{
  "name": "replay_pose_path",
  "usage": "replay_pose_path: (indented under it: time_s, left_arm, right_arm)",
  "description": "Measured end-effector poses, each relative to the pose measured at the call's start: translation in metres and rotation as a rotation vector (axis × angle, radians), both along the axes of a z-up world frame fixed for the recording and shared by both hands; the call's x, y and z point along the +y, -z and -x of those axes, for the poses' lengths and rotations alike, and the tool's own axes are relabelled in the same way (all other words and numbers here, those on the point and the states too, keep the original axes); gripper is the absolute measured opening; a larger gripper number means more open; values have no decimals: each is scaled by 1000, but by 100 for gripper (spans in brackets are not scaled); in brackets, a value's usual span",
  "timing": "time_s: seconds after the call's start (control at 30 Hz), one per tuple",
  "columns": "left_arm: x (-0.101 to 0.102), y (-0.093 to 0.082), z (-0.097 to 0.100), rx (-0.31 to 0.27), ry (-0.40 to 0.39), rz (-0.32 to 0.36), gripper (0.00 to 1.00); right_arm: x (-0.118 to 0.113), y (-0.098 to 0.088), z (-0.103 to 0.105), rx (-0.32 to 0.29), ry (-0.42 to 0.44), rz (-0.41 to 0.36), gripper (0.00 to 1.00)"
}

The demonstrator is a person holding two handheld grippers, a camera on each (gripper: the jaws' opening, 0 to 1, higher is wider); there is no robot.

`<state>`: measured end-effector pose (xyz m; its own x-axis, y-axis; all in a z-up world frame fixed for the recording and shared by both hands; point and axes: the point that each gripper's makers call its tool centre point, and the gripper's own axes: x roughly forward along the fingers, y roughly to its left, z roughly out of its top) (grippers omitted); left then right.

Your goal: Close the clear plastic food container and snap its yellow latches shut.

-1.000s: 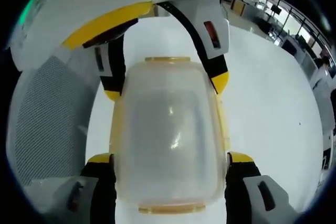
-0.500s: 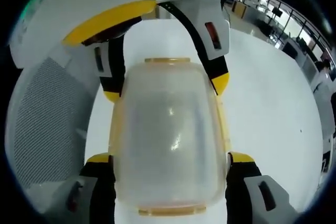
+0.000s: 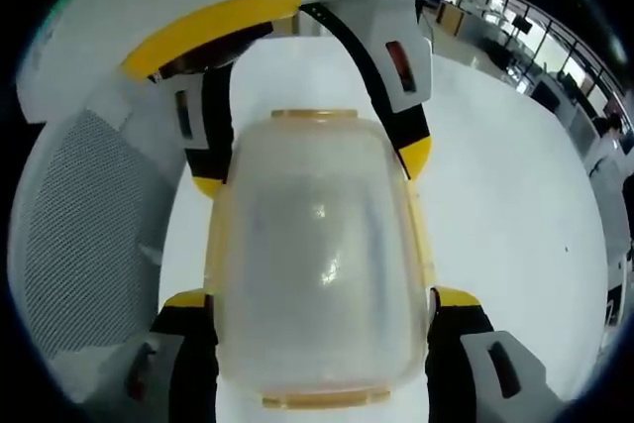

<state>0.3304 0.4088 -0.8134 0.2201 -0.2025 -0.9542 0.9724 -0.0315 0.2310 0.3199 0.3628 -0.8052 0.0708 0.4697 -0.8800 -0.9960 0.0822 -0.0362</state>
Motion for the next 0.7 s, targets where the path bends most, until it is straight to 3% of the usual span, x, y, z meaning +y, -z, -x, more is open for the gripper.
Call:
replay_pose_path:
  time_s: [0.03, 0.1, 0.7]
  left_arm:
    - [5, 1, -4, -50, 47, -56, 85]
    - [1, 0, -1, -10, 13, -23, 85]
    - [5, -1, -7, 2, 25, 12, 85]
  right_arm:
    - [2, 0, 0, 0, 8, -14, 88]
    - [2, 0, 0, -2, 15, -24, 88]
    - [6, 1, -6, 7, 12, 4, 89]
